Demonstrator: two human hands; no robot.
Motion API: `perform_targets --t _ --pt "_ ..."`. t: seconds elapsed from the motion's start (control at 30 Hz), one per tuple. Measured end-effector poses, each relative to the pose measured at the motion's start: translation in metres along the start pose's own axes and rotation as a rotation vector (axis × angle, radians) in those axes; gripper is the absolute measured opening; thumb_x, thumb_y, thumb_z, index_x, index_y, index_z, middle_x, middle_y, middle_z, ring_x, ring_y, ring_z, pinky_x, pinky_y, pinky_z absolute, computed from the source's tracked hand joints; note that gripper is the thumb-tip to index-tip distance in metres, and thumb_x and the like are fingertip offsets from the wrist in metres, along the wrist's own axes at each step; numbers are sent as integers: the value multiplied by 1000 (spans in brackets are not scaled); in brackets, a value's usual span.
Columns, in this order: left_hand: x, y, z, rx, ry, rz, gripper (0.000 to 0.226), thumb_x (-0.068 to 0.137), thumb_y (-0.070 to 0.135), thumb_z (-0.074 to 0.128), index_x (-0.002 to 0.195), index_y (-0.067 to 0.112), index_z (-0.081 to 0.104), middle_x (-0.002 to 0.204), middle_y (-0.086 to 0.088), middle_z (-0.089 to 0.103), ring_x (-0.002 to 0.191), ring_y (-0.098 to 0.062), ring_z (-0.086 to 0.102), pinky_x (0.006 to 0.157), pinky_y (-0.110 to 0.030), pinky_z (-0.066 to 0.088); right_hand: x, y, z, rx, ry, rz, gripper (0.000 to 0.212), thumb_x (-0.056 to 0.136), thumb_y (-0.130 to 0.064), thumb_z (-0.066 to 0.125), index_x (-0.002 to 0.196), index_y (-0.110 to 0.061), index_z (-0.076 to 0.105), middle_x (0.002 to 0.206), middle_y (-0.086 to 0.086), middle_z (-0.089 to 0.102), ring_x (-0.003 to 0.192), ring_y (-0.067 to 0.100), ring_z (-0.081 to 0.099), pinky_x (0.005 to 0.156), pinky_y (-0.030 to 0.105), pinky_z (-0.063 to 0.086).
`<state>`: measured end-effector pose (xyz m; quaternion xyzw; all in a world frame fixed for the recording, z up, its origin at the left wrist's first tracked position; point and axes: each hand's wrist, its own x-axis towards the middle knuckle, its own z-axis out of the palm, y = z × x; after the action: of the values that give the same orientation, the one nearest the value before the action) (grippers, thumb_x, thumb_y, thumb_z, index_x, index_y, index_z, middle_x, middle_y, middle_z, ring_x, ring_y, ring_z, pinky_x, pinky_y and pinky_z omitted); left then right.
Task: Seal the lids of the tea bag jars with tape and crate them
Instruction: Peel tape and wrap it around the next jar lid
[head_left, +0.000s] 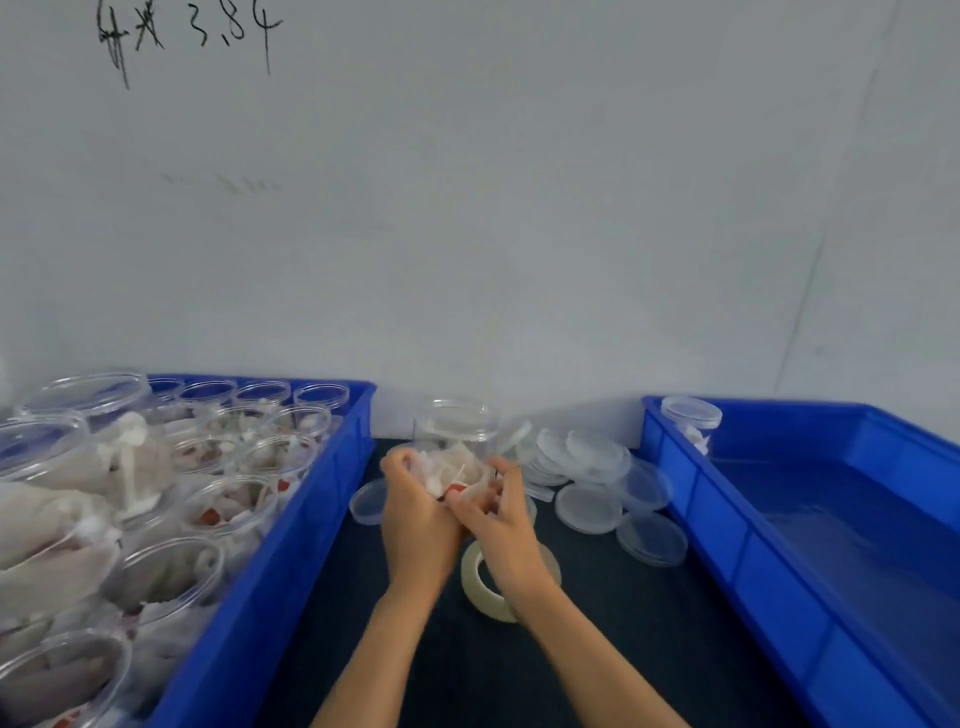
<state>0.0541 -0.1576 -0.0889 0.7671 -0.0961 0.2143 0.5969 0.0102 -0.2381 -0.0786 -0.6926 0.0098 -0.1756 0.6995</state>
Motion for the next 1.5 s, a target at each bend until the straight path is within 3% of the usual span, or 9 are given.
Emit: perform_targets --t 0.23,0.4,0.63,0.8,0.93,1.03,1.23,1.37,1.5 --pt "-19 -57 -3 111 -105 -174 71 65 48 84 107 36 28 97 9 55 78 -10 58 57 -27 41 -16 56 -2 -18 -106 134 55 91 0 60 140 -13 36 120 -2 59 100 -2 62 82 11 47" --pt "-17 -77 1 151 -131 -137 75 68 36 86 115 28 28 110 3 50 82 -6 53 60 -23 41 -16 80 1 -54 -64 125 61 92 -7 62 145 -16 32 136 0 51 123 5 51 99 16 43" --pt "-18 -82 5 52 -115 -89 72 63 40 87 110 31 33 101 9 52 85 -9 57 66 -34 52 -14 84 -5 -103 21 107 38 95 -4 54 128 -24 51 123 -5 63 113 4 60 100 29 48" --pt "-21 -83 2 -34 -120 -94 76 57 41 90 114 38 39 103 14 55 93 -10 59 75 -36 55 10 69 -33 -374 357 45 26 91 -4 54 101 -28 59 102 -11 66 87 3 63 78 33 56" --pt "-24 -86 3 -62 -113 -58 98 57 35 92 141 27 43 129 11 50 114 -6 52 93 -29 47 59 67 -62 -848 288 -5 43 89 -5 59 129 -17 48 132 0 50 118 19 47 95 33 46" --pt "-23 -87 4 -104 -115 -50 100 57 33 93 143 30 43 131 14 48 115 2 48 92 -22 42 88 78 -72 -1051 229 4 50 89 -17 65 135 -17 43 136 3 47 127 25 40 103 41 41" --pt "-22 -91 5 -170 -121 -60 98 55 31 94 140 30 47 129 17 51 115 8 49 90 -18 43 117 89 -74 -1080 284 51 9 92 -18 62 99 -21 56 101 -2 65 98 19 60 96 40 44" --pt "-22 -92 6 -214 -138 -59 98 53 32 94 139 32 47 128 21 51 117 10 48 90 -14 42 112 78 -74 -812 429 -78 14 93 -15 60 87 -24 52 78 -9 60 80 16 62 85 40 51" --pt "-23 -85 3 -219 -111 -86 86 43 51 90 111 51 38 113 23 53 97 12 56 68 -9 45 98 47 -72 21 506 -46 26 98 -3 49 109 -25 57 96 1 64 83 5 63 69 21 54"
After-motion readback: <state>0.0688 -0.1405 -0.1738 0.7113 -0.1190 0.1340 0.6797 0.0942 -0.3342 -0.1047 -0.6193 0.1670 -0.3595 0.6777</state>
